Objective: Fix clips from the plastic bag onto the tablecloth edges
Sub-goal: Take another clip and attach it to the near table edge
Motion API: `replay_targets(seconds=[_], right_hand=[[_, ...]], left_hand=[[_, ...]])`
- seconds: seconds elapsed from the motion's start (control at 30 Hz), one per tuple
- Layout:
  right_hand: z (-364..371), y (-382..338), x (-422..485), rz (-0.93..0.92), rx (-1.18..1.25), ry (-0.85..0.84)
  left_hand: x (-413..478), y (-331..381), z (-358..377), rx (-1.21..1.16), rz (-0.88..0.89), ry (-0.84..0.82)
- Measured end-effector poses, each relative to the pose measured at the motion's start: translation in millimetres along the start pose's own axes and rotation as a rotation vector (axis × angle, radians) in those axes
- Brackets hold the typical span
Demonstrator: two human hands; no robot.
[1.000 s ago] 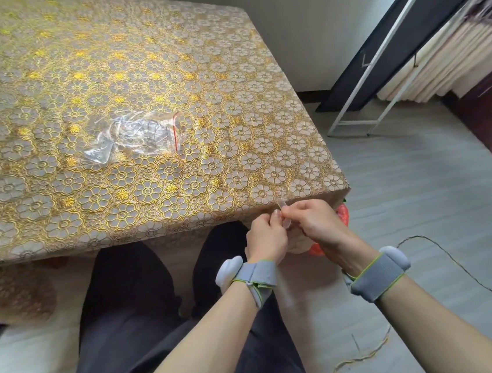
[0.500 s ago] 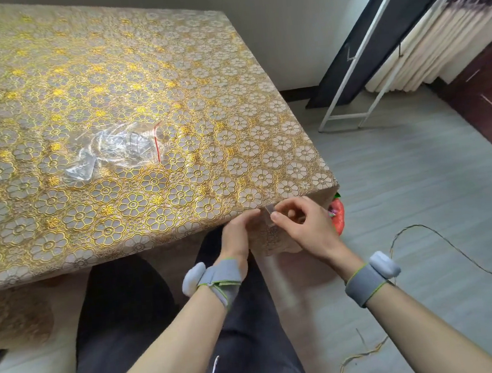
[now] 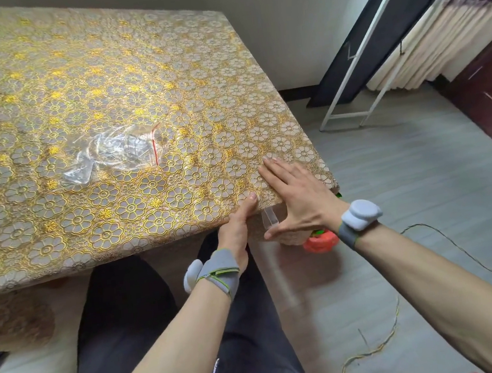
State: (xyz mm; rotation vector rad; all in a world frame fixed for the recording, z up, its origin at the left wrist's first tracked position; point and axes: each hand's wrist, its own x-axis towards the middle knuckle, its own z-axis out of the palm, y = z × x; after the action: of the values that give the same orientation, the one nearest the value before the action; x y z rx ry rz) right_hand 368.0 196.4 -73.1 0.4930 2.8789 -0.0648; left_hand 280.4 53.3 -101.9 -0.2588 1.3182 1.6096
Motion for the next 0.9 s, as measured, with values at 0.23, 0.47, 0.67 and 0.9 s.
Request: replay_targets(seconds=[0.23,0.47,0.67,0.9], right_hand=[[8,2,-1,-0.027,-0.033,0.065],[15,1,0,0.006,-0.024,0.128],[22,-2,2,0.038,-0.010,0.200],[20,0,2,0.058,0.031,0.186]], left_hand=[[5,-2,-1,-0.010,0.020,-0.014],[9,-5,-2,-0.019,0.017,-0.026],[10,-6,-3,-0.023,0.010,-0.010],[7,-5,-2,-0.015,0.012,-0.001]])
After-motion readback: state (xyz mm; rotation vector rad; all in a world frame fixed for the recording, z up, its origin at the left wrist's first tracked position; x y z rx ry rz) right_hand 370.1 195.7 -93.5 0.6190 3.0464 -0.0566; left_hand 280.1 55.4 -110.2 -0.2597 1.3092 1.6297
